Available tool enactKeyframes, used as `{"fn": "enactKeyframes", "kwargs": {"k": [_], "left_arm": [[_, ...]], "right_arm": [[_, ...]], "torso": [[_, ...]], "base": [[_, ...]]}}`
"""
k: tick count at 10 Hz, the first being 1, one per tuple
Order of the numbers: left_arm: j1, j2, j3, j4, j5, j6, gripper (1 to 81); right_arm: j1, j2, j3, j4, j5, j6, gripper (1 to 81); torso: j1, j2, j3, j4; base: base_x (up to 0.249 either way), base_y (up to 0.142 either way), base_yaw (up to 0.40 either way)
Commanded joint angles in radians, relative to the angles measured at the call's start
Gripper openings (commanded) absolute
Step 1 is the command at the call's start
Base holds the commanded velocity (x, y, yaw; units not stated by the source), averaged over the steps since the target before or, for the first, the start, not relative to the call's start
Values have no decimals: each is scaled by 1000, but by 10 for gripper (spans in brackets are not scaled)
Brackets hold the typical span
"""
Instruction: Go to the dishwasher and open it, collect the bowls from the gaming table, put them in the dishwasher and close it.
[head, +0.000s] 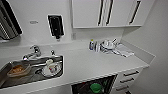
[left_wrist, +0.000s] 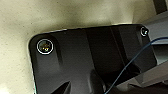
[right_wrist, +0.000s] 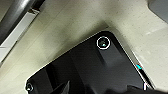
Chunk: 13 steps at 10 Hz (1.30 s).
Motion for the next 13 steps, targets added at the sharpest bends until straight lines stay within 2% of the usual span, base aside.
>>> {"fn": "enactKeyframes", "kwargs": {"k": [1,4,6,9,13], "left_arm": [[-29,-10,-4,-2,39,-4,811],[-29,-11,-4,-4,45,-4,811],[-29,-14,-4,-6,48,-7,811],[-25,-14,-4,-6,50,-7,811],[-20,-14,-4,-21,50,-10,811]], "right_arm": [[63,-22,13,-10,-37,3,811],[142,-2,27,3,-30,17,811],[192,7,33,62,-28,55,811],[272,12,33,125,-30,56,811],[355,8,49,160,-31,58,811]], "torso": [[0,0,3,0],[0,1,-19,0],[1,1,-17,0],[1,2,-18,0],[1,2,-19,0]], "base": [[0,0,0],[0,0,0],[0,0,0],[0,0,0],[0,0,0]]}}
